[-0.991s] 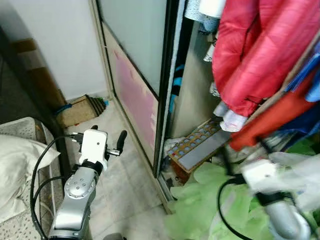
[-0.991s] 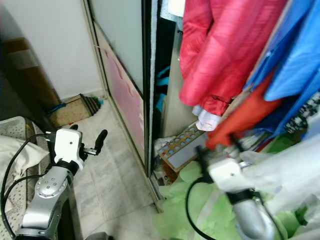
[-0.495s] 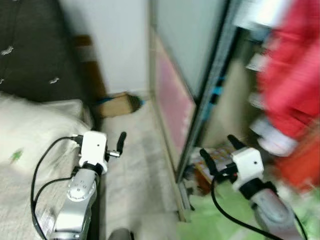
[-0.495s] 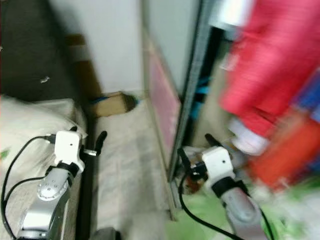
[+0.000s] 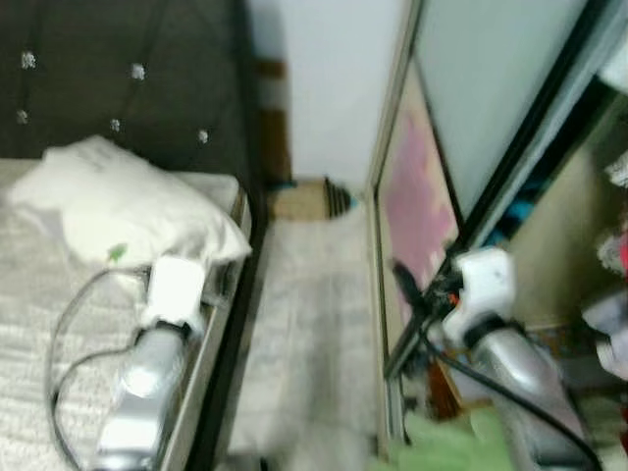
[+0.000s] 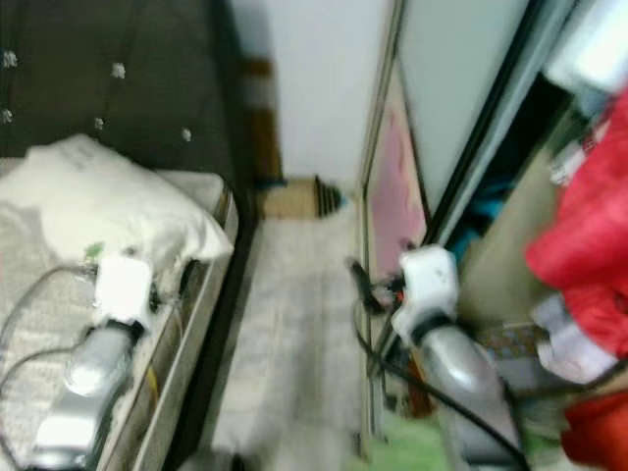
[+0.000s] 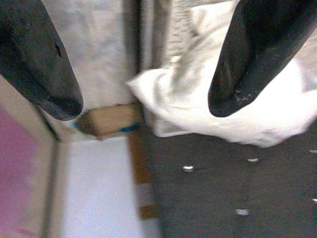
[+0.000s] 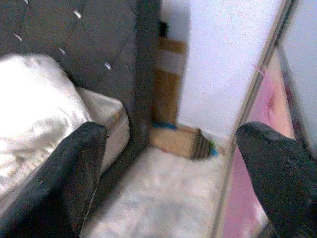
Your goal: Clean up the room
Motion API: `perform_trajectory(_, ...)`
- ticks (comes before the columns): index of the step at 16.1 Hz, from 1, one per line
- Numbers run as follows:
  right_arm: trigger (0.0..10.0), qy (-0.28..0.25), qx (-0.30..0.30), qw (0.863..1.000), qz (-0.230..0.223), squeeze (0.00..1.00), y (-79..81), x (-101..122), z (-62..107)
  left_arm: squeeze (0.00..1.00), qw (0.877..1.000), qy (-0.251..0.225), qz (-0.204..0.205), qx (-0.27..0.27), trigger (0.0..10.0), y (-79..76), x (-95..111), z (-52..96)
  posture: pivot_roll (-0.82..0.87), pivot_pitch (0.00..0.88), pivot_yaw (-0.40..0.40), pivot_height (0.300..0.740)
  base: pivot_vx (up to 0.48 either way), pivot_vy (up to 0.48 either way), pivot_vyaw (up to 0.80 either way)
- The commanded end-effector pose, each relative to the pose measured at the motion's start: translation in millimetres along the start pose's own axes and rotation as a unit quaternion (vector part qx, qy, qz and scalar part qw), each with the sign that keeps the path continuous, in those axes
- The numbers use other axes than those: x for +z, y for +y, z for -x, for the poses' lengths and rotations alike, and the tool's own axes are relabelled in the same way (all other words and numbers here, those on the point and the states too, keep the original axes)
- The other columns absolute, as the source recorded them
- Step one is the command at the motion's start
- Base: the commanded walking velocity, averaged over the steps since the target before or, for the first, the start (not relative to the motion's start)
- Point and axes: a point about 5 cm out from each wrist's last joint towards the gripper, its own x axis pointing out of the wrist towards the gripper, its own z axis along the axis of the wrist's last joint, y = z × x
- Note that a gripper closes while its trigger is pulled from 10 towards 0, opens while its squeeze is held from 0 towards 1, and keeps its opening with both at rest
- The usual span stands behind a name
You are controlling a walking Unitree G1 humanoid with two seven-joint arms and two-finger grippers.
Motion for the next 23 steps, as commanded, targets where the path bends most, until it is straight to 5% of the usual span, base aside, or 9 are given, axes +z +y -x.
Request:
perform_trajectory(1,10.0,0.005,-0.029,1.000,-0.004,0.00,-1.4,-3.5,-0.5,0.00,1.000,-0.015,0.010,0.012,10.0,0.5,8.8,-3.5,0.00,0.000,-0.035,0.740,0.000,0.000,0.80)
perform_trajectory(5,10.0,-0.003,-0.076,0.997,-0.014,0.00,10.9,-11.6,-13.9,0.00,0.999,-0.023,0.010,0.023,10.0,1.8,16.6,-0.6,0.02,0.013,-0.025,0.740,0.000,0.000,0.80)
perform_trajectory(12,10.0,0.015,-0.093,0.995,0.018,0.00,-11.5,-21.9,-3.8,0.00,0.999,0.004,0.011,0.033,10.0,-1.2,-1.3,5.4,0.01,0.000,-0.038,0.740,0.000,0.000,0.80)
perform_trajectory(23,10.0,-0.007,-0.136,0.990,-0.025,0.00,-7.1,-14.8,-7.5,0.00,0.998,-0.031,0.056,0.016,10.0,-8.1,17.8,-2.3,0.00,0.036,-0.038,0.740,0.000,0.000,0.80)
